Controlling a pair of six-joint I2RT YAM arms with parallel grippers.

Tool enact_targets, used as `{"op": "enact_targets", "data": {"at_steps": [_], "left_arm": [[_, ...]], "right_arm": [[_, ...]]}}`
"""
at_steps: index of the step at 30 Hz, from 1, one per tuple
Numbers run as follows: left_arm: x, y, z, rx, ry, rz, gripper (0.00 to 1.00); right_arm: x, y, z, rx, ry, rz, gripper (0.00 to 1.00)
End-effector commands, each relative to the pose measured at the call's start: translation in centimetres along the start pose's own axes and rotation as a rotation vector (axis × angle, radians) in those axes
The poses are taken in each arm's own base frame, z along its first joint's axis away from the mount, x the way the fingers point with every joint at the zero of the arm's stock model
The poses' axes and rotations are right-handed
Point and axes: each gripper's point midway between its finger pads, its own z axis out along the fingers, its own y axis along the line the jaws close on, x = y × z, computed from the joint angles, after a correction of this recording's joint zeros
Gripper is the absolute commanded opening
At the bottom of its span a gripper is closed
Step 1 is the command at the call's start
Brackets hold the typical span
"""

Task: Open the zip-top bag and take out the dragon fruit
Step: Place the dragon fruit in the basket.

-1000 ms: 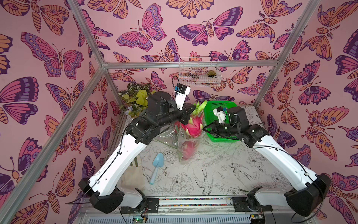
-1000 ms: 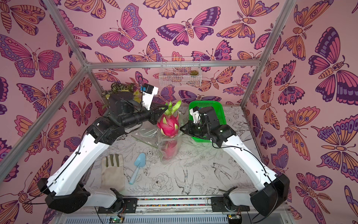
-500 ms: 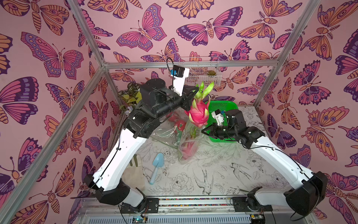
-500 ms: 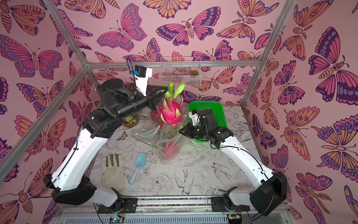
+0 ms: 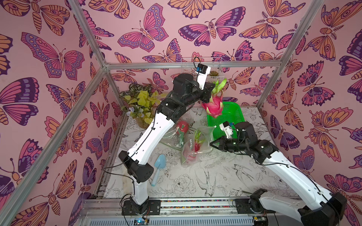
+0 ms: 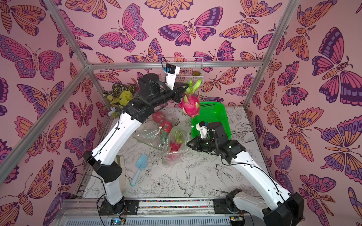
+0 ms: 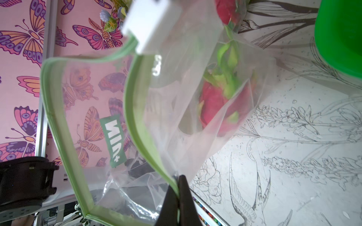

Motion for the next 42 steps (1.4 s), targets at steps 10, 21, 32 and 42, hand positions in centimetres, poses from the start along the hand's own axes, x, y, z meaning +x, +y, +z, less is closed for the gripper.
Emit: {"op": "enact_targets", "data": {"at_steps": [10,21,32,42], "left_arm": [[3.1,1.6,7.7,0.051,-0.04,0.061,0.0],[10.8,3.7,13.5,0.095,0.019,-0.001,0.0],[19.6,6.4,17.3,0.101,0.116,-0.07,0.0],[23.6,9.5,19.0,0.058,0.109,-0.106,0.0]], "right_arm": [[1.9,-0.2,-5.6,0.098,-0.053,-0.023,0.0],[1.8,0.8,-6.9,0.093,-0.065,-0.028,0.0],[1.7,1.1,-7.6,0.086,-0.093,-0.028,0.0],[1.4,1.5,-7.5,0.072,-0.092,-0.028,0.0]]}}
